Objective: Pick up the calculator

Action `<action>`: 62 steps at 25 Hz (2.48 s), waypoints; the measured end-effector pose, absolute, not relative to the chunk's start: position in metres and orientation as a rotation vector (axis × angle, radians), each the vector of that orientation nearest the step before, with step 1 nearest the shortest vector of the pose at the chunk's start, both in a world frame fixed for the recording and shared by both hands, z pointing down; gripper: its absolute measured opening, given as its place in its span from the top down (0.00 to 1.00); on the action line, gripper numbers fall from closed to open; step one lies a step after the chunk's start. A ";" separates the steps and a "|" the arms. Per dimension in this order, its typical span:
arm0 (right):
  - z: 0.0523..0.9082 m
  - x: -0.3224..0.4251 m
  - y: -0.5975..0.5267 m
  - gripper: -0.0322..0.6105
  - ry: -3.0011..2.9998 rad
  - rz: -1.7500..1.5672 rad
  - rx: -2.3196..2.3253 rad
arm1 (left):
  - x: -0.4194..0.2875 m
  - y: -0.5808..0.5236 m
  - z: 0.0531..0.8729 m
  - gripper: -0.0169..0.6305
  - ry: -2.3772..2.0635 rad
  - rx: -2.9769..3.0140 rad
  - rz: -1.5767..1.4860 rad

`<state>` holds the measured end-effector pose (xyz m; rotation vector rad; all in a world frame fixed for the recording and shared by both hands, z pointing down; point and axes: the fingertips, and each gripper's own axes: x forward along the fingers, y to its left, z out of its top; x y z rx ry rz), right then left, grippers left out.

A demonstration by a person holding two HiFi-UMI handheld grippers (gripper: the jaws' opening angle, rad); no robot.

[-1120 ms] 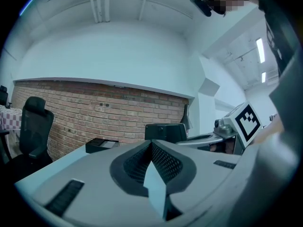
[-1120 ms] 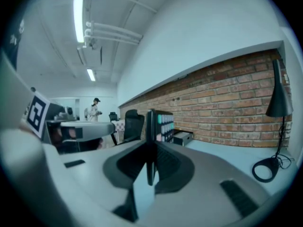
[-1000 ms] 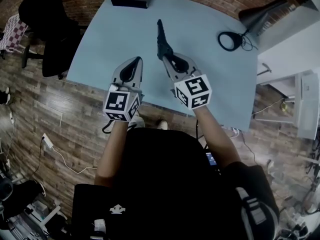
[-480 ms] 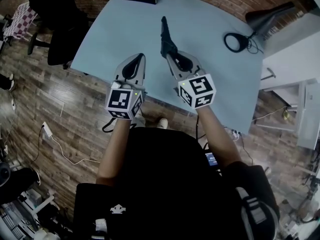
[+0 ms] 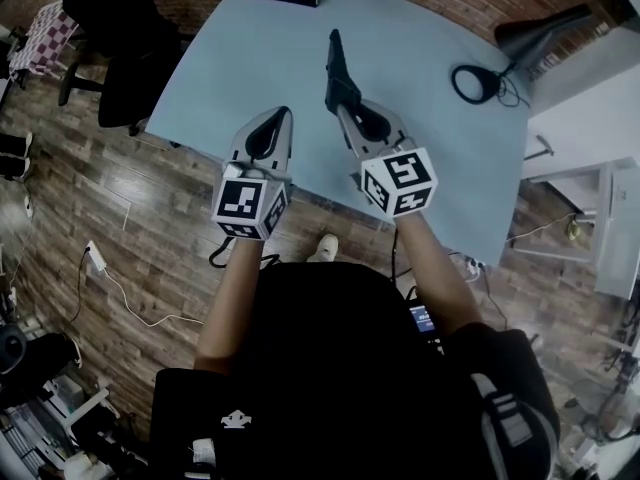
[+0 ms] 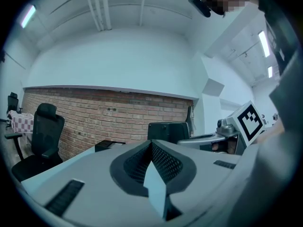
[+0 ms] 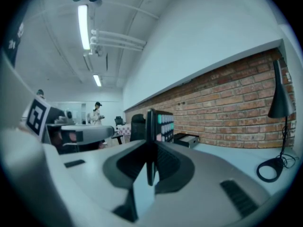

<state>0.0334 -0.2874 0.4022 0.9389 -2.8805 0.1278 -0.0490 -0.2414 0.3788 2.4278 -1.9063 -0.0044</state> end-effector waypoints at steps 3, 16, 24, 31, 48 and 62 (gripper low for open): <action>0.397 0.028 -0.283 0.87 -2.889 0.122 0.944 | -0.054 -0.238 0.377 0.97 -1.903 2.434 -0.007; 0.382 0.002 -0.238 0.87 -2.890 0.087 0.977 | -0.080 -0.200 0.365 0.97 -1.875 2.485 -0.034; 0.380 -0.014 -0.205 0.87 -2.879 0.081 0.999 | -0.098 -0.169 0.365 0.97 -1.861 2.494 -0.043; 0.375 -0.022 -0.182 0.87 -2.876 0.069 1.013 | -0.107 -0.148 0.359 0.97 -1.857 2.512 -0.060; 0.367 -0.030 -0.132 0.87 -2.861 0.054 1.059 | -0.115 -0.101 0.357 0.97 -1.817 2.543 -0.073; 0.364 -0.032 -0.090 0.87 -2.861 0.045 1.067 | -0.116 -0.058 0.343 0.97 -1.829 2.578 -0.108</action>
